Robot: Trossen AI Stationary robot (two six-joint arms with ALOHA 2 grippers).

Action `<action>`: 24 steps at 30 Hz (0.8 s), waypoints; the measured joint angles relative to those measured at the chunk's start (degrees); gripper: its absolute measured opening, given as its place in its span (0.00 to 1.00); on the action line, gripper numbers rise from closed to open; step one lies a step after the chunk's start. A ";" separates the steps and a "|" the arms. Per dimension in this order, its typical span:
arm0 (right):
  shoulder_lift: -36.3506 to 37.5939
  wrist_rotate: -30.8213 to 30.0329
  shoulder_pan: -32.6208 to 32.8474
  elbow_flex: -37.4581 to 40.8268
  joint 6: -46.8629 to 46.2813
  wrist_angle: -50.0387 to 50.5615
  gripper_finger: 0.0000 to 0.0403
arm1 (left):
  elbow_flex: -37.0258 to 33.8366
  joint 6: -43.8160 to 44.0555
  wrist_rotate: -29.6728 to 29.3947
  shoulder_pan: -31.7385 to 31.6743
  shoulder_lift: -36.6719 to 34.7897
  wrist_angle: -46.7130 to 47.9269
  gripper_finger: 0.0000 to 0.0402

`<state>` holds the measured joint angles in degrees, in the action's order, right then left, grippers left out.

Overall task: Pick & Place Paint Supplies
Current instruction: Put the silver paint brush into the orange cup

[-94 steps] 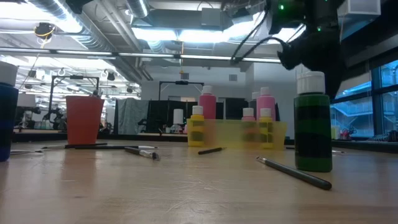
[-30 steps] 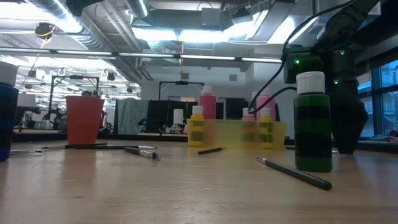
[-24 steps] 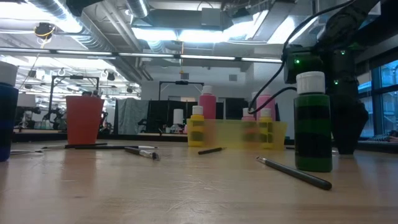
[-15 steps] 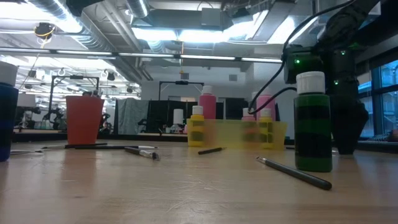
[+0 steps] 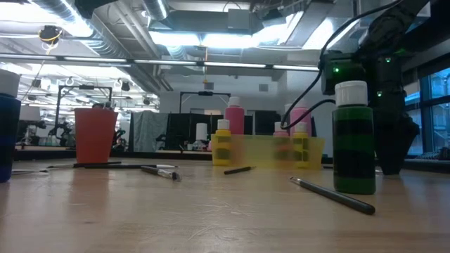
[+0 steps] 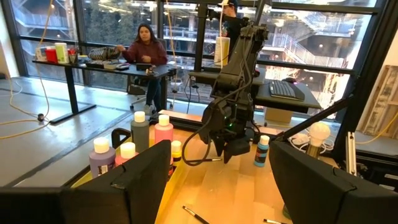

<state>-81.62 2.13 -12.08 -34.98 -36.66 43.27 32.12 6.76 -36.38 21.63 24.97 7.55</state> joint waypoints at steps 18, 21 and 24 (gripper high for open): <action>0.00 -0.66 -0.04 0.00 0.02 -0.96 0.29 | 0.00 0.17 0.00 0.00 0.02 -0.02 0.67; 0.00 -0.68 -0.04 0.00 0.02 -1.14 0.26 | 0.00 0.17 0.00 0.00 0.02 0.00 0.67; 0.00 -0.66 -0.04 -0.01 0.02 -1.27 0.22 | 0.00 0.17 0.00 0.00 0.02 -0.02 0.67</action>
<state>-81.62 1.48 -12.12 -34.99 -36.64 41.99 32.12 6.94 -36.38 21.63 24.99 7.53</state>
